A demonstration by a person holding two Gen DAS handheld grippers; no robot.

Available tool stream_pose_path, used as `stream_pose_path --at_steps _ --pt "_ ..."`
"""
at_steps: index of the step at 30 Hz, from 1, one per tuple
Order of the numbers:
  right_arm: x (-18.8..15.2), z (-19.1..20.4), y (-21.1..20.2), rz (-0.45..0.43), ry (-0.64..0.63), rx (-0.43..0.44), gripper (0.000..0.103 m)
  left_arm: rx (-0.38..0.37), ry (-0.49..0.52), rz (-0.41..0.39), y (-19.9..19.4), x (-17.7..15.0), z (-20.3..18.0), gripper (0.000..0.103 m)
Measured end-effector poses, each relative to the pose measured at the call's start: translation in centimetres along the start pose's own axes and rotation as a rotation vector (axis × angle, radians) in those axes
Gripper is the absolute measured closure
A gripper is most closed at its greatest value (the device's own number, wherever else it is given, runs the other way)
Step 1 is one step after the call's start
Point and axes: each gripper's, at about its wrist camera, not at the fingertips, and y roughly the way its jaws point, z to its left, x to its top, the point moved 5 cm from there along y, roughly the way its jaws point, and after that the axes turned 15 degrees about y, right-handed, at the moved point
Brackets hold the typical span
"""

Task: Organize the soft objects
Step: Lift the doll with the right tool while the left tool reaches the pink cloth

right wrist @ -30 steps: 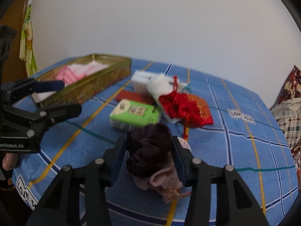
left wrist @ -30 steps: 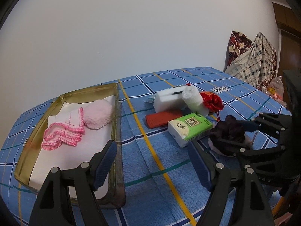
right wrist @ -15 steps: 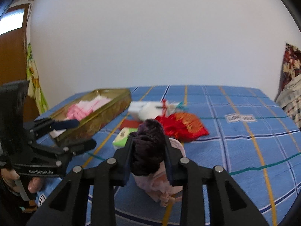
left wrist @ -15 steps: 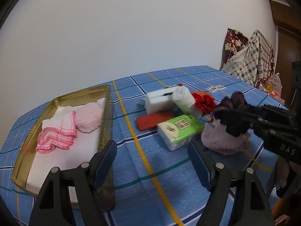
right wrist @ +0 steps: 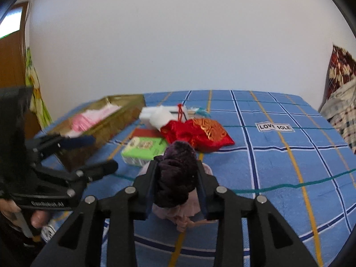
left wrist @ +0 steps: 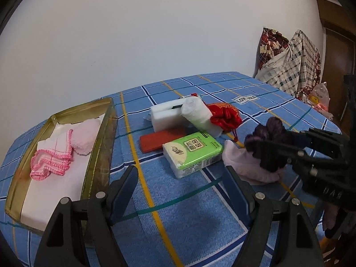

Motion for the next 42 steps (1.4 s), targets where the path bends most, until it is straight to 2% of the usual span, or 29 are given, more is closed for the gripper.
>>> stream_pose_path --at_steps 1,2,4,5,13,15,16,19,23,28,34,37,42 --pt "-0.1 0.1 0.1 0.003 -0.012 -0.006 0.062 0.003 0.002 0.001 0.0 0.0 -0.1 0.023" --pt "-0.3 0.4 0.2 0.002 -0.037 -0.021 0.051 0.007 0.006 0.002 0.0 0.0 -0.2 0.023" --pt "-0.4 0.7 0.2 -0.017 -0.068 -0.049 0.045 0.009 0.012 0.003 0.0 0.0 -0.3 0.023" --pt "-0.4 0.9 0.2 -0.023 -0.087 -0.065 0.045 0.009 0.012 0.003 0.0 0.0 -0.2 0.023" --pt "-0.6 0.7 0.8 -0.007 -0.106 -0.092 0.047 0.005 0.020 0.003 0.0 -0.1 -0.4 0.024" --pt "-0.6 0.8 1.3 0.015 -0.102 -0.072 0.054 0.007 0.021 0.001 0.0 -0.1 -0.5 0.023" --pt "-0.6 0.7 1.4 0.019 -0.094 -0.061 0.069 0.007 0.021 0.001 0.0 -0.1 -0.5 0.023" --pt "-0.4 0.5 1.1 0.013 -0.071 -0.021 0.077 0.006 0.015 0.001 0.0 0.0 -0.5 0.023" --pt "0.7 0.0 -1.3 -0.098 -0.007 0.022 0.077 -0.020 0.012 -0.009 0.0 0.5 -1.2 0.024" --pt "1.7 -1.2 -3.7 -0.198 0.053 0.019 0.077 -0.078 0.030 -0.008 0.5 1.6 -3.7 0.024" --pt "1.7 -3.5 -3.1 -0.208 0.103 -0.074 0.077 -0.125 0.022 0.027 1.9 2.7 -5.5 0.024" --pt "1.8 -4.8 -2.3 -0.214 0.114 -0.131 0.077 -0.181 0.005 0.042 2.7 3.2 -6.2 0.024" --pt "1.9 -5.9 -2.1 -0.202 0.142 -0.144 0.077 -0.219 0.013 0.044 2.7 3.4 -7.1 0.024"
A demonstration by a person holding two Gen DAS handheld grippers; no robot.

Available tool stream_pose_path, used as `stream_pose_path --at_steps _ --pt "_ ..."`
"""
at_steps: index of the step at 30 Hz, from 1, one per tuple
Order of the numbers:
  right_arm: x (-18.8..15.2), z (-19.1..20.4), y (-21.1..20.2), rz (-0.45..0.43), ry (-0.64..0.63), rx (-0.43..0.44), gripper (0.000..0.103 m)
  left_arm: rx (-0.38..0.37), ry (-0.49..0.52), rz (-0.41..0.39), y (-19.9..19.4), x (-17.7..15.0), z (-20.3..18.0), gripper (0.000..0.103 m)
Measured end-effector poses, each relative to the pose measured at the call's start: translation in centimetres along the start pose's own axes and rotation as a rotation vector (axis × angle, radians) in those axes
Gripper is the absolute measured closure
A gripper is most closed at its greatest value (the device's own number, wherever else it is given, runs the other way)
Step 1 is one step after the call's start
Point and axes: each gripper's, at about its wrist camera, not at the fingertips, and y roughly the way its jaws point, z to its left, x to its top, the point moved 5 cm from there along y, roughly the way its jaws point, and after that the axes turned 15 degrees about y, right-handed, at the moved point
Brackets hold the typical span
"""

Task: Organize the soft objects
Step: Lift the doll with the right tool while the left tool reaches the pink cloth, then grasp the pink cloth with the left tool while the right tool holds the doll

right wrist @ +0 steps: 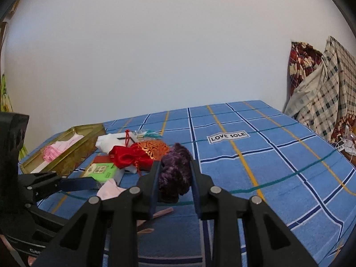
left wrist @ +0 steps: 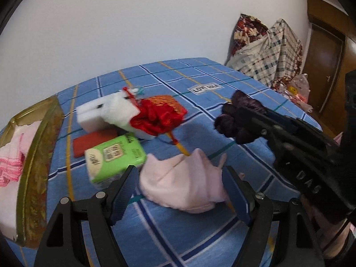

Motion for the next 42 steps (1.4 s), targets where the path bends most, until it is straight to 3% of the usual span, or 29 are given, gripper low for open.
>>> stream_pose_path --at_steps 3,7,11,15,19,22,31,42 --pt "-0.3 -0.1 0.2 0.013 0.000 -0.012 0.077 0.011 0.032 0.009 0.2 0.0 -0.6 0.024" --pt "-0.5 -0.6 0.2 0.013 0.027 -0.012 0.077 -0.014 0.021 0.096 2.1 -0.3 -0.4 0.024" --pt "-0.5 -0.5 0.2 0.010 0.027 -0.014 0.077 -0.007 0.001 0.112 2.4 -0.4 0.2 0.025" --pt "-0.5 -0.4 0.1 0.007 0.023 -0.011 0.077 -0.009 -0.005 0.093 1.9 -0.8 0.4 0.063" --pt "-0.6 -0.2 0.0 -0.001 0.012 -0.010 0.077 0.000 0.007 0.067 1.5 -0.9 0.4 0.083" --pt "-0.6 -0.2 -0.2 -0.013 0.010 -0.004 0.077 0.024 0.018 0.041 0.9 -1.0 0.3 0.089" --pt "-0.5 0.0 -0.8 -0.056 -0.002 0.011 0.077 0.082 0.017 -0.085 -0.9 -0.4 0.7 0.091" --pt "-0.5 -0.1 -1.5 -0.094 -0.020 0.010 0.077 0.137 -0.011 -0.179 -2.4 -0.3 1.3 0.091"
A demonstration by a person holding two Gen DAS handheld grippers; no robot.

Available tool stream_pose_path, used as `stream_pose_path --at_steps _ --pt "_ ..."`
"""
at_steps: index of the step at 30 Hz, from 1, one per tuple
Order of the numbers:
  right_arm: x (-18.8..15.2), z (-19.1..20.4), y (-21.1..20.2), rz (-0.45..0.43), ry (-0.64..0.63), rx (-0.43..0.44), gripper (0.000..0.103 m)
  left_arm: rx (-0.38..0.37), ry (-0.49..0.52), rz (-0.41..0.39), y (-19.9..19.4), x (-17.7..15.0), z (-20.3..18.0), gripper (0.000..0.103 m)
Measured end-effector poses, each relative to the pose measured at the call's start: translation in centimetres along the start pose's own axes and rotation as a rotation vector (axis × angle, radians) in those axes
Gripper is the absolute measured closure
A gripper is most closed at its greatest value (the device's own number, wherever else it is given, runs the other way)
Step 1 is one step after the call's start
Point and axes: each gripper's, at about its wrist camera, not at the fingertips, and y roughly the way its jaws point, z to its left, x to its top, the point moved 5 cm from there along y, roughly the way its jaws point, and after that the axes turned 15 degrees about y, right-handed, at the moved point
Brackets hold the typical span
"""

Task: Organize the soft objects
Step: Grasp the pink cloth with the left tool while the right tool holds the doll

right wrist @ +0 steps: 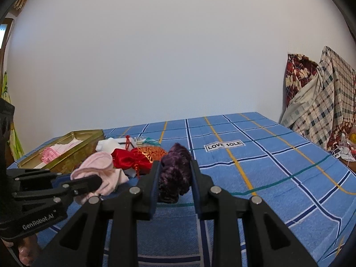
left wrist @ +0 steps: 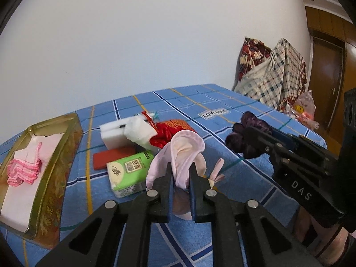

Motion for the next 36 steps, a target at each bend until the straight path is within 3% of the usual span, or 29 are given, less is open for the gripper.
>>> stream_pose_path --at_steps 30,36 --pt "0.3 -0.1 -1.9 -0.095 -0.016 0.032 0.077 0.120 -0.009 -0.187 -3.7 0.0 0.8 0.091" --pt "0.4 -0.1 -2.3 -0.124 -0.023 0.031 0.077 0.171 -0.005 -0.223 -4.8 -0.2 1.0 0.091"
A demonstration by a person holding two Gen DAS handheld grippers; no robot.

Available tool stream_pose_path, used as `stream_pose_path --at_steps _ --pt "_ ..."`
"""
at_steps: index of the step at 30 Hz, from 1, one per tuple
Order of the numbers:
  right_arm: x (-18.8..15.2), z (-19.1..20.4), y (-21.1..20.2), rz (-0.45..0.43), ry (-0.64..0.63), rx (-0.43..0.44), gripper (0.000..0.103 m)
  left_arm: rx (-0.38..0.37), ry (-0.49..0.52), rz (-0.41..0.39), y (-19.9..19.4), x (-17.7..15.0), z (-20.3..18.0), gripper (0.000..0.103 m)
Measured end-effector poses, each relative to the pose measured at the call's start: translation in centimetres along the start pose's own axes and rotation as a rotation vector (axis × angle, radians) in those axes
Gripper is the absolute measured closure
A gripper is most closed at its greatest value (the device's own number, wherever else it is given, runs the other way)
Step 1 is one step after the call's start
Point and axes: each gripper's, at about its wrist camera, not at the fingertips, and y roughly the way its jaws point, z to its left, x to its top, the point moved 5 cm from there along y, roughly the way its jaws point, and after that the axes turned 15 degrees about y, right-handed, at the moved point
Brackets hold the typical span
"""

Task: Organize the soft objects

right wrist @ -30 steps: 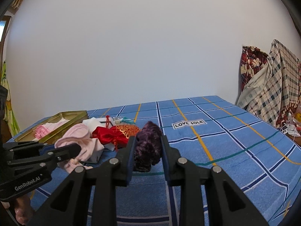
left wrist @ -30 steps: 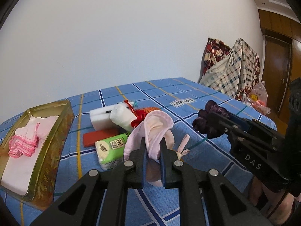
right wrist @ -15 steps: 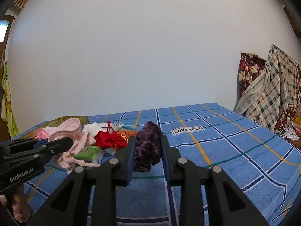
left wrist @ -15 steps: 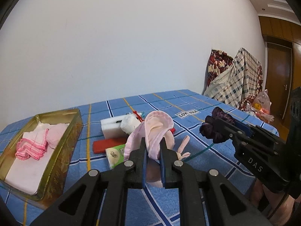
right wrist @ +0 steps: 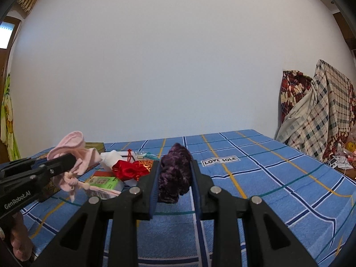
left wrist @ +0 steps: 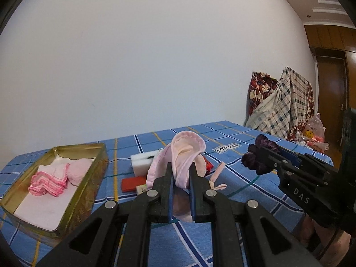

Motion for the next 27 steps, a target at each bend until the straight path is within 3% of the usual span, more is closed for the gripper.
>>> stream_pose_path --at_steps 18,27 --pt "-0.1 -0.1 0.0 0.000 0.002 -0.029 0.077 0.049 0.000 -0.018 -1.3 -0.5 1.2 0.091" --pt "-1.0 2.3 0.4 0.027 -0.020 0.017 0.077 0.092 0.004 -0.030 -2.4 -1.0 2.3 0.091"
